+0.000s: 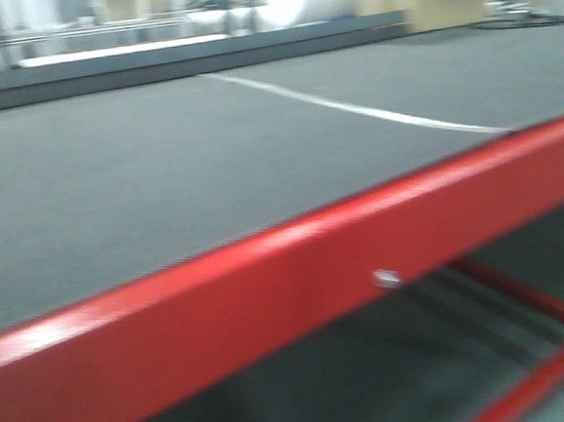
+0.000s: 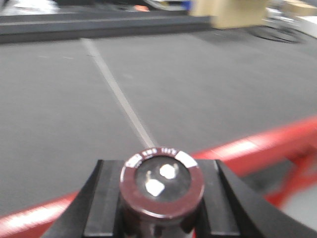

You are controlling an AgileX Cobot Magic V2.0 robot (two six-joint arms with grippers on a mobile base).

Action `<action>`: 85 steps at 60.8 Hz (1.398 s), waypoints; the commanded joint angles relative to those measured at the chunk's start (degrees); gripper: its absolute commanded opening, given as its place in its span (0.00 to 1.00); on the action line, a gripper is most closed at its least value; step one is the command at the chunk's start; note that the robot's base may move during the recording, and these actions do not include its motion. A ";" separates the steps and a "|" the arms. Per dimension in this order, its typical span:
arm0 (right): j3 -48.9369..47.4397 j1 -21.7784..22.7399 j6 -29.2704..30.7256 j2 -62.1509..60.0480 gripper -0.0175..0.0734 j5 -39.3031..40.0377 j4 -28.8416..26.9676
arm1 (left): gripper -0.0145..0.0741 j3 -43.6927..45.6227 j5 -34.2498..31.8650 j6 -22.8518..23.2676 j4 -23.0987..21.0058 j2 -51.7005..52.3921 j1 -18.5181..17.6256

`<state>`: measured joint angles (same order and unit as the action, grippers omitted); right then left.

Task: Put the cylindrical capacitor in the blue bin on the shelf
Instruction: 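Drive the base to the shelf of blue bins holding both objects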

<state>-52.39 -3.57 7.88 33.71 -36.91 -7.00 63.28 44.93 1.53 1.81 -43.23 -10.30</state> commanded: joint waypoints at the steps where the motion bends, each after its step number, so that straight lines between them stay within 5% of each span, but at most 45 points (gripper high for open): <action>1: -0.16 -0.06 0.22 -0.31 0.02 1.40 0.10 | 0.04 0.37 -1.37 0.22 -0.08 0.30 -0.35; 85: -0.16 -0.06 0.22 -0.31 0.02 1.40 0.10 | 0.04 0.37 -1.37 0.22 -0.08 0.30 -0.35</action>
<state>-52.39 -3.57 7.88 33.71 -36.91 -7.00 63.28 44.83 1.53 1.81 -43.23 -10.30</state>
